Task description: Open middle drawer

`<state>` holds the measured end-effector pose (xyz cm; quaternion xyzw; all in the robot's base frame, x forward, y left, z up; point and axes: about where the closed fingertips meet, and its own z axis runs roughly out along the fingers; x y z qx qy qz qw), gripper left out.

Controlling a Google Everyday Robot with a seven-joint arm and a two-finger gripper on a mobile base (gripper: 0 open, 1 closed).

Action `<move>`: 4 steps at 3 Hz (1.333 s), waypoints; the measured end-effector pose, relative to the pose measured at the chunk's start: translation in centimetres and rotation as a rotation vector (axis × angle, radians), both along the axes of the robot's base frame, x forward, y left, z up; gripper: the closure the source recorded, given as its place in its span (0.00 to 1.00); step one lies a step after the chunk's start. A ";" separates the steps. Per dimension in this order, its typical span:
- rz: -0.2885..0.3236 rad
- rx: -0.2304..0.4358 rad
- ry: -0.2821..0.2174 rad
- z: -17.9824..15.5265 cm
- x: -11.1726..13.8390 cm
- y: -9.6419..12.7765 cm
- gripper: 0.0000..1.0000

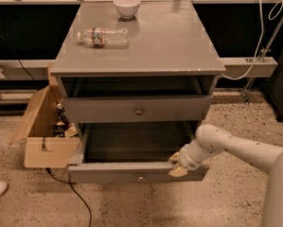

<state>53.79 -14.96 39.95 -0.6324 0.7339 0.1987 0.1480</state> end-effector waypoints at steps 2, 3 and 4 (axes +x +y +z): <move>0.009 0.027 0.031 -0.2 -1.4 0.7 1.00; 0.009 0.027 0.031 0.2 -1.4 0.7 1.00; 0.009 0.027 0.031 0.2 -1.4 0.8 0.82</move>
Offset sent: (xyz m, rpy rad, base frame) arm -0.1130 -0.0206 -0.0365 0.2224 0.2058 -0.0778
